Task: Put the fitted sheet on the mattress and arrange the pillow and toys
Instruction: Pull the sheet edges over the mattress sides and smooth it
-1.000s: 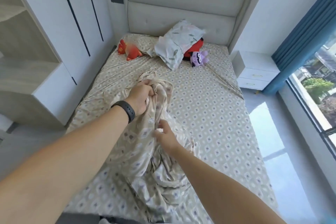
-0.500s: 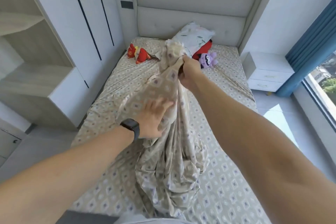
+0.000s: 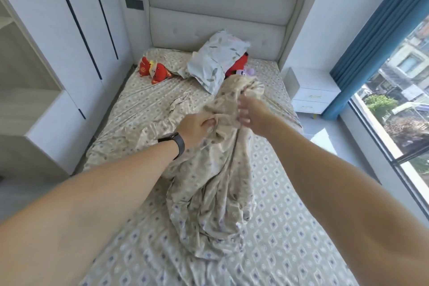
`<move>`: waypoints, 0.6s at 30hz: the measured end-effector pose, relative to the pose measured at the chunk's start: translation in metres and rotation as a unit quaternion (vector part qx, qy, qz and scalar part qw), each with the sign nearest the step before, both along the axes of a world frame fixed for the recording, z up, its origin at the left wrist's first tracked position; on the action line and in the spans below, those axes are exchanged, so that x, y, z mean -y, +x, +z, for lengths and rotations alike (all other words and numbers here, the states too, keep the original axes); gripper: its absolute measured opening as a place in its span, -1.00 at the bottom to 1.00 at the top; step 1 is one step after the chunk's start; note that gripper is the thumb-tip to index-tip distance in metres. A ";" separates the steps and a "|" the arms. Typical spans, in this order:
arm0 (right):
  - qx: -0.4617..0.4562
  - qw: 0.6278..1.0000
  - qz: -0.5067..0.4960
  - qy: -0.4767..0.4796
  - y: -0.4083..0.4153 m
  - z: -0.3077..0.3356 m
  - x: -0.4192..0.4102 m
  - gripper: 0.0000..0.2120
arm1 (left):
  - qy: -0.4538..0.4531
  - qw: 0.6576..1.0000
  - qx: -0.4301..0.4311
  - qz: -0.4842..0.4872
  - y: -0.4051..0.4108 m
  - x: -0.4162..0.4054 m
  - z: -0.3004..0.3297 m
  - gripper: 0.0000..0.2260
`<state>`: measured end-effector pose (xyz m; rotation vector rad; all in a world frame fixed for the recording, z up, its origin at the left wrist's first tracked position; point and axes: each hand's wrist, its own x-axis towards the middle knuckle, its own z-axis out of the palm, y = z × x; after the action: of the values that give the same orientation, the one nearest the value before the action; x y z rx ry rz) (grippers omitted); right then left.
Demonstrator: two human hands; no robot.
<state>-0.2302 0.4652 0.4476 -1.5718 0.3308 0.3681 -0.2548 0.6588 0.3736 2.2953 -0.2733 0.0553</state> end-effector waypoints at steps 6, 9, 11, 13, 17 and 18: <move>-0.068 0.984 0.141 0.081 -0.045 -0.059 0.000 -0.58 | -0.037 0.998 0.051 0.001 0.008 0.012 0.030 -0.73; -0.002 0.983 0.174 0.065 -0.052 -0.055 -0.007 -0.26 | -0.022 0.996 0.085 0.012 0.012 0.021 0.050 -0.61; 0.085 0.988 0.125 -0.013 -0.047 -0.051 -0.013 -0.51 | -0.019 0.996 0.090 0.012 0.015 0.027 0.063 -0.55; 0.171 0.978 0.059 -0.100 -0.037 -0.044 -0.007 -0.82 | -0.023 0.995 0.093 0.024 0.017 0.036 0.076 -0.52; 0.293 0.914 0.029 -0.280 -0.012 -0.023 0.032 -0.75 | -0.015 0.992 0.081 0.092 0.025 0.030 0.087 -0.73; 0.331 0.887 0.026 -0.321 -0.005 -0.017 0.045 -0.72 | -0.003 0.991 0.078 0.107 0.027 0.029 0.088 -0.77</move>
<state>-0.2349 0.4201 0.4308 -2.2459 -0.1480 -0.2900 -0.2279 0.6293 0.4614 2.3101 -0.1050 0.3451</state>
